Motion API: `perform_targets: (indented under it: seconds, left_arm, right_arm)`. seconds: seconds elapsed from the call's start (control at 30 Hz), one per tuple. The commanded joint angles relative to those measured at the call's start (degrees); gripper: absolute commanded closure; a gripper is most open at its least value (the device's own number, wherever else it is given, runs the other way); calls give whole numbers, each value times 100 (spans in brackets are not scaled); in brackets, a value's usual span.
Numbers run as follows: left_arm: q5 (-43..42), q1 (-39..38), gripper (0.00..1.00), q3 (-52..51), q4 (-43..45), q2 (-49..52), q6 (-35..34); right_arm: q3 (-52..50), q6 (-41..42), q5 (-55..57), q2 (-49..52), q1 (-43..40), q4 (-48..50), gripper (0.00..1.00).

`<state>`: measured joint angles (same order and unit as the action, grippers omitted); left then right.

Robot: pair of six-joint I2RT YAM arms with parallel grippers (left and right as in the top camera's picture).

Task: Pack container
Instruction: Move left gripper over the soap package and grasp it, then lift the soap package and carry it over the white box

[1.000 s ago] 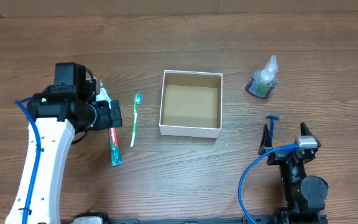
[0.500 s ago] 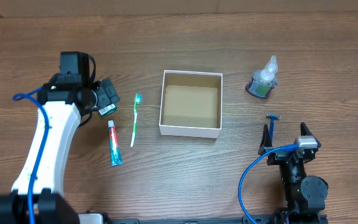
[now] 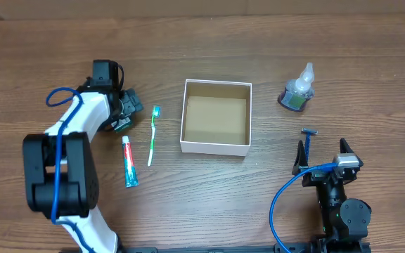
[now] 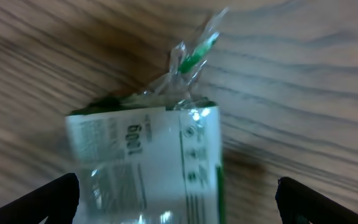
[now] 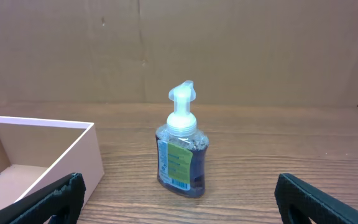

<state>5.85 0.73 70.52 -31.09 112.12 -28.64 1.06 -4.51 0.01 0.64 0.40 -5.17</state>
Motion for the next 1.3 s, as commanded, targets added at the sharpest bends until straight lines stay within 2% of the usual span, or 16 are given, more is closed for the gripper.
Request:
perform_targets:
  seconds: [0.0, 0.07, 0.27, 0.47, 0.63, 0.73, 0.97, 1.27]
  left_arm:
    - [79, 11, 0, 90, 125, 273, -118]
    - [105, 11, 6, 90, 157, 334, -118]
    - [474, 15, 36, 92, 149, 332, -107]
    - [509, 85, 60, 157, 61, 323, -92]
    - [507, 131, 63, 590, -400, 199, 20]
    - [507, 114, 65, 1220, -1088, -13, 37]
    - [481, -66, 69, 2131, -2037, -398, 35]
    - [466, -1062, 67, 3014, -2920, -940, 79]
  right_arm:
    - [-61, -4, -15, -46, -20, 33, 0]
    - [-61, -4, -15, -46, -20, 33, 0]
    - [-61, -4, -15, -46, -20, 33, 0]
    - [-61, -4, -15, -46, -20, 33, 0]
    - [-61, -4, -15, -46, -20, 33, 0]
    - [-61, -4, -15, -46, -20, 33, 0]
    - [-61, -4, -15, -46, -20, 33, 0]
    - [-61, -4, -15, -46, -20, 33, 0]
